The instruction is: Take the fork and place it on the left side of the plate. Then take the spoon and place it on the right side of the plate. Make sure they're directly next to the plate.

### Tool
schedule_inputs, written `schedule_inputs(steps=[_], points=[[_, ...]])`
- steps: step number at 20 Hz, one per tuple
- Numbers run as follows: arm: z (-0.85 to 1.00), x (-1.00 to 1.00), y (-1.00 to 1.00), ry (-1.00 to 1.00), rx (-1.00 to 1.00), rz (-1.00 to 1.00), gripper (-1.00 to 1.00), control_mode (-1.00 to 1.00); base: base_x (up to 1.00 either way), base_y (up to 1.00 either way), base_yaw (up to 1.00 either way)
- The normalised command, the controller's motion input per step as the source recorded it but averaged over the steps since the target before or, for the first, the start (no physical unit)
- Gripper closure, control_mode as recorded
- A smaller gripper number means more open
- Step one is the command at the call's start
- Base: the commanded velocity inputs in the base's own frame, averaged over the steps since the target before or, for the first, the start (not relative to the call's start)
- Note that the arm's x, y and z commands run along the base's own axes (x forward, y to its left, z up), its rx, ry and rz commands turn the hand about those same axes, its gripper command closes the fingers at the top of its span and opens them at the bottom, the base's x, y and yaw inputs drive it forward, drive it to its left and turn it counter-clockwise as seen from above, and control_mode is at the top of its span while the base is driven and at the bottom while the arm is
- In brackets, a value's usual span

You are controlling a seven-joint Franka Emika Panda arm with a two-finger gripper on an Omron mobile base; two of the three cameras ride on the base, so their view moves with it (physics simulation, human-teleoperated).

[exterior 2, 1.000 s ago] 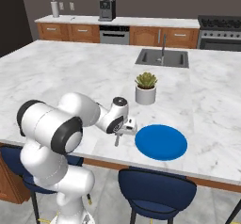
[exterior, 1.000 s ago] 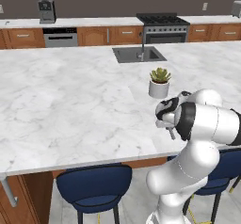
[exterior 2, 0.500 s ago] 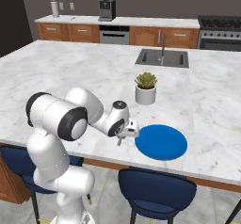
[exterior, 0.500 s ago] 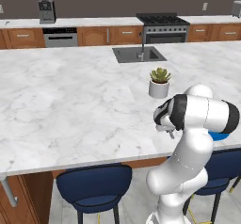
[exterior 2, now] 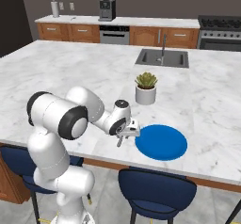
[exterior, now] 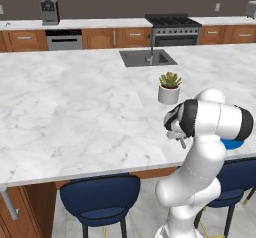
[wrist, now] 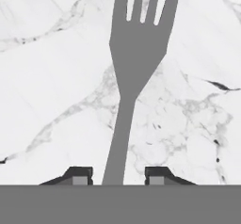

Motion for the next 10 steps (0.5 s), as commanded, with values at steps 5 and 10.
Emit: schedule_inputs(steps=[5, 10], points=[[0.44, -0.27, 0.00, -0.02, 0.00, 0.00, -1.00, -1.00, 0.00, 0.00, 0.00], [0.63, -0.22, 0.17, 0.00, 0.00, 0.02, -1.00, -1.00, 0.00, 0.00, 0.00]])
